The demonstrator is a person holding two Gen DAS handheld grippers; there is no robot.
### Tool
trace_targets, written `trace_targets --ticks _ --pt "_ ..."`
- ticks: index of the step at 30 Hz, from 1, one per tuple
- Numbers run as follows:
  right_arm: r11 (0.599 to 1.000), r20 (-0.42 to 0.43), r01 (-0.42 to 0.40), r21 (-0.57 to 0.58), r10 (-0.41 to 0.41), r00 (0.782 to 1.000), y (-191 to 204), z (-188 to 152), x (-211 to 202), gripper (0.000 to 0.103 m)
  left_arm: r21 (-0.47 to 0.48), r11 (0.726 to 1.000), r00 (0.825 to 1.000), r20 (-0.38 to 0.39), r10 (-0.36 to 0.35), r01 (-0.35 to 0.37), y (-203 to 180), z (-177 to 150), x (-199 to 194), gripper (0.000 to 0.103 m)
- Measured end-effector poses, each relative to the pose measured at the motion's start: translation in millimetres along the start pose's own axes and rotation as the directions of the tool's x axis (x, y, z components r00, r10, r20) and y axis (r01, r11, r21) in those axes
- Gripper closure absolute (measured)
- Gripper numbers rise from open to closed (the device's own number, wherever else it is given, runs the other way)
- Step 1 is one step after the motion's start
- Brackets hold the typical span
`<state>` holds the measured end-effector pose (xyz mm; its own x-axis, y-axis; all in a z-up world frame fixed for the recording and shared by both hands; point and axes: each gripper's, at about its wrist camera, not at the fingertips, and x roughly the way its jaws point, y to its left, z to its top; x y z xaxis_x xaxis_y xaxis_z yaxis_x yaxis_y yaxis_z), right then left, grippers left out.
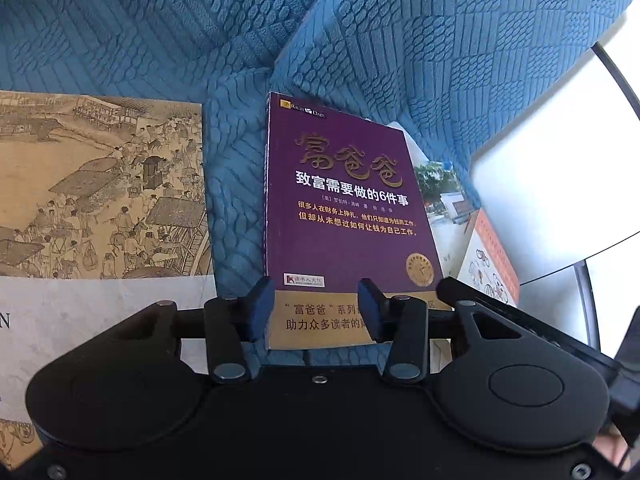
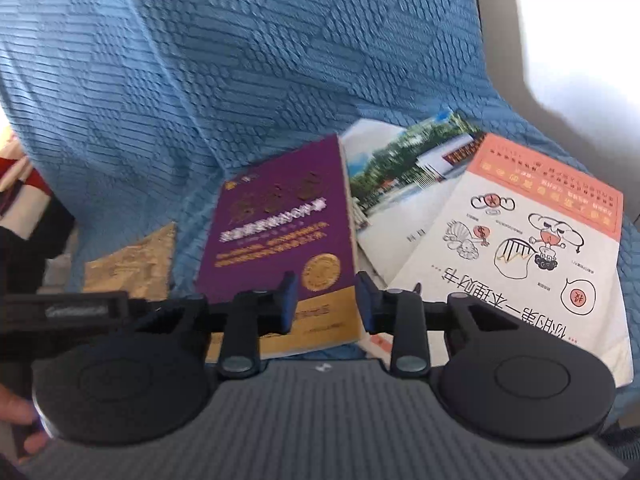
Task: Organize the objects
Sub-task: 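Move the left tool toward the purple book beside the tan book, then grasp the purple book with the left gripper and tilt it upright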
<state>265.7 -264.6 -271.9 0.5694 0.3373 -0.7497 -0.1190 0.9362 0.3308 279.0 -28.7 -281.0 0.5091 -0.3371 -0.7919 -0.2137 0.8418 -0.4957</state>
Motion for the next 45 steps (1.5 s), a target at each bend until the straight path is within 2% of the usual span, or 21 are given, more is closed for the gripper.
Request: trace_targets --ticks 4,7,8,10,11,12,13,14,15,17,19,23,25,26,32,36,38,39,42,44,45 --pt "1.000 -0.026 0.021 0.009 -0.021 0.999 -3 3 12 0.069 -0.052 0.998 1.000 0.002 -0.022 0.022 6 2 -2 0.059" --pt "0.999 -0.061 -0.003 0.050 0.006 0.998 -8 3 20 0.070 -0.156 0.980 0.992 -0.015 -0.124 0.120 21 4 -2 0.048" --pt "0.998 -0.064 -0.004 0.066 0.008 0.998 -10 3 21 0.070 -0.204 0.964 0.983 -0.030 -0.179 0.169 27 5 0 0.051" --pt "0.996 -0.067 -0.015 0.092 0.022 0.998 -13 5 20 0.070 -0.329 0.903 0.944 -0.085 -0.319 0.275 40 3 11 0.053" --pt "0.993 -0.069 -0.025 0.113 0.033 0.997 -15 5 21 0.070 -0.370 0.879 0.928 -0.098 -0.360 0.302 43 0 16 0.054" --pt "0.990 -0.074 -0.037 0.133 0.048 0.996 -17 4 22 0.070 -0.381 0.870 0.919 -0.111 -0.377 0.311 42 -2 20 0.055" --pt "0.987 -0.081 -0.050 0.152 0.063 0.995 -19 4 23 0.070 -0.365 0.881 0.923 -0.120 -0.365 0.301 39 -4 21 0.061" --pt "0.985 -0.086 -0.059 0.165 0.074 0.994 -20 3 24 0.070 -0.327 0.905 0.939 -0.114 -0.323 0.272 33 -3 17 0.064" --pt "0.983 -0.086 -0.061 0.172 0.077 0.993 -21 2 25 0.070 -0.281 0.929 0.956 -0.096 -0.278 0.242 27 -2 11 0.064" --pt "0.981 -0.088 -0.063 0.183 0.081 0.993 -23 1 25 0.072 -0.193 0.966 0.981 -0.048 -0.187 0.174 17 2 -2 0.053" --pt "0.977 -0.093 -0.070 0.201 0.090 0.992 -26 0 26 0.073 -0.156 0.980 0.991 -0.024 -0.129 0.124 15 4 -9 0.053" --pt "0.979 -0.106 -0.059 0.193 0.080 0.991 -25 -3 27 0.073 -0.174 0.982 0.996 -0.027 -0.080 0.074 21 6 -11 0.053" --pt "0.979 -0.105 -0.057 0.196 0.078 0.991 -24 -2 27 0.073 -0.181 0.982 0.996 -0.059 -0.069 0.057 23 4 -5 0.054" --pt "0.978 -0.105 -0.055 0.199 0.077 0.991 -24 -2 27 0.073 -0.188 0.980 0.995 -0.059 -0.082 0.069 26 3 -5 0.049" --pt "0.984 -0.102 -0.049 0.174 0.067 0.993 -20 -4 28 0.069 -0.224 0.969 0.992 -0.048 -0.119 0.106 28 4 -3 0.034" --pt "0.980 -0.094 -0.059 0.192 0.078 0.992 -23 -5 27 0.069 -0.250 0.961 0.990 -0.043 -0.137 0.122 29 4 0 0.031" --pt "0.972 -0.090 -0.071 0.225 0.093 0.992 -27 -6 27 0.069 -0.306 0.940 0.985 -0.033 -0.171 0.153 37 4 1 0.031" --pt "0.969 -0.088 -0.076 0.236 0.099 0.991 -28 -6 27 0.068 -0.352 0.919 0.980 -0.021 -0.196 0.177 43 4 1 0.031" --pt "0.963 -0.086 -0.095 0.254 0.120 0.989 -30 -5 27 0.059 -0.486 0.835 0.959 0.021 -0.282 0.256 64 -1 2 0.031" --pt "0.956 -0.080 -0.132 0.261 0.157 0.984 -28 -5 26 0.034 -0.522 0.801 0.946 0.038 -0.321 0.293 69 -3 3 0.031" --pt "0.952 -0.073 -0.153 0.264 0.178 0.981 -27 -5 25 0.029 -0.528 0.791 0.940 0.041 -0.338 0.308 70 -3 3 0.031"
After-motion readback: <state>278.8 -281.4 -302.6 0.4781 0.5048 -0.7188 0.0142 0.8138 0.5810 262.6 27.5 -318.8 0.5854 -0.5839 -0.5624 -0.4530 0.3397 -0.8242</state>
